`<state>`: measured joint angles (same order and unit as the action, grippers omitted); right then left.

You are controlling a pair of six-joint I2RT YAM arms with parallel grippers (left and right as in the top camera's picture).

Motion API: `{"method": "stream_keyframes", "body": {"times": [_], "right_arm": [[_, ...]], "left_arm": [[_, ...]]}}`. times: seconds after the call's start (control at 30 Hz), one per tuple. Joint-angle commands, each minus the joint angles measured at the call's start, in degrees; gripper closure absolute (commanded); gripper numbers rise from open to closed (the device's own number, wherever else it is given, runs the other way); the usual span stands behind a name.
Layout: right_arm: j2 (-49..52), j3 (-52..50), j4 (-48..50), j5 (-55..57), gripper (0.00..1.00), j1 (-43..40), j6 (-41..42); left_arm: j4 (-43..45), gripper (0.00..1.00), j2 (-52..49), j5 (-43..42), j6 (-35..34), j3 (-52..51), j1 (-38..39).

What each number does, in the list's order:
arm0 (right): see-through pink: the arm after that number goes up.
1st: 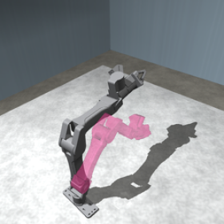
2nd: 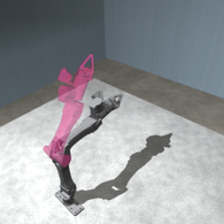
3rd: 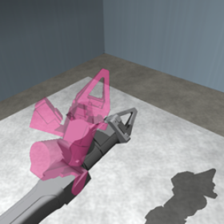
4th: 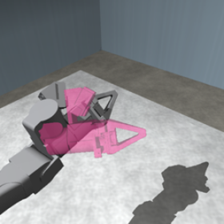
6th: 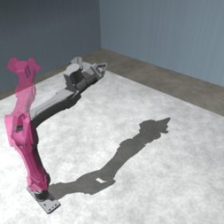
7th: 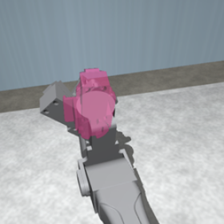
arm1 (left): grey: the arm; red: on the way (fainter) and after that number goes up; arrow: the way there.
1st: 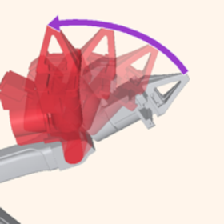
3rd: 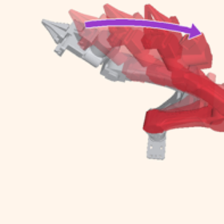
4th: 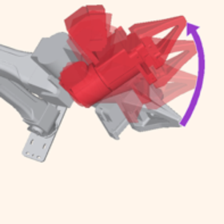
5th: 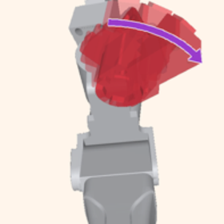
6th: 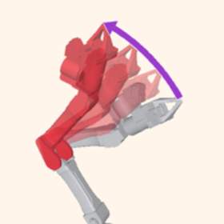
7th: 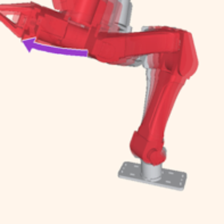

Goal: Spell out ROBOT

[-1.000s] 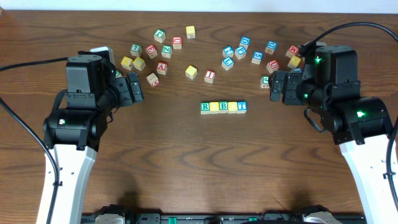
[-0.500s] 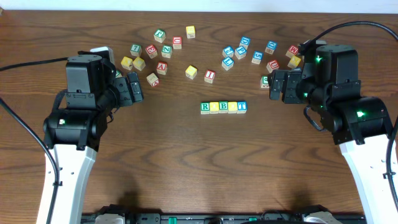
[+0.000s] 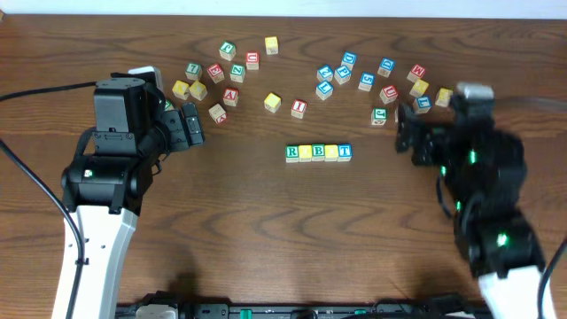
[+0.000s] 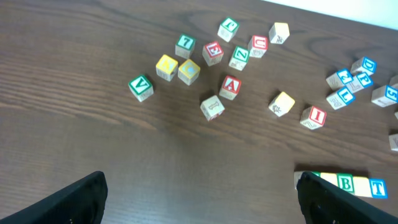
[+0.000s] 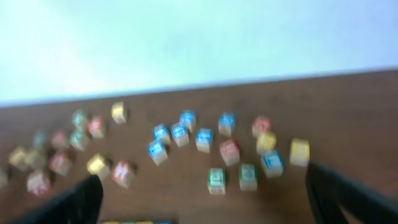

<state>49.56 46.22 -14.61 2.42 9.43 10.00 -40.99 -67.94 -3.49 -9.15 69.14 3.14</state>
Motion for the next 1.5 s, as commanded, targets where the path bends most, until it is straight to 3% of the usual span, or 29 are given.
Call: {"method": "stream_keyframes", "body": {"times": [0.0, 0.3, 0.57, 0.87, 1.47], "right_arm": [[-9.9, -12.1, 6.5, 1.2, 0.01, -1.4, -0.9], [-34.3, -36.5, 18.8, 1.1, 0.01, -2.9, -0.9], [-47.1, -45.9, 18.7, 1.1, 0.01, -2.9, -0.2], [-49.3, -45.9, 10.3, 0.4, 0.01, -3.2, -0.2], [-49.2, -45.9, 10.5, -0.4, 0.01, -3.2, -0.4]], "left_arm": [[-0.2, 0.04, -0.3, 0.5, 0.1, 1.4, -0.2], [-0.2, 0.04, -0.3, 0.5, 0.1, 1.4, -0.2], [-0.2, 0.03, -0.3, 0.5, 0.1, 1.4, -0.2], [-0.2, 0.04, -0.3, 0.5, 0.1, 1.4, -0.2], [-0.2, 0.04, -0.3, 0.5, 0.1, 1.4, -0.2]]}}
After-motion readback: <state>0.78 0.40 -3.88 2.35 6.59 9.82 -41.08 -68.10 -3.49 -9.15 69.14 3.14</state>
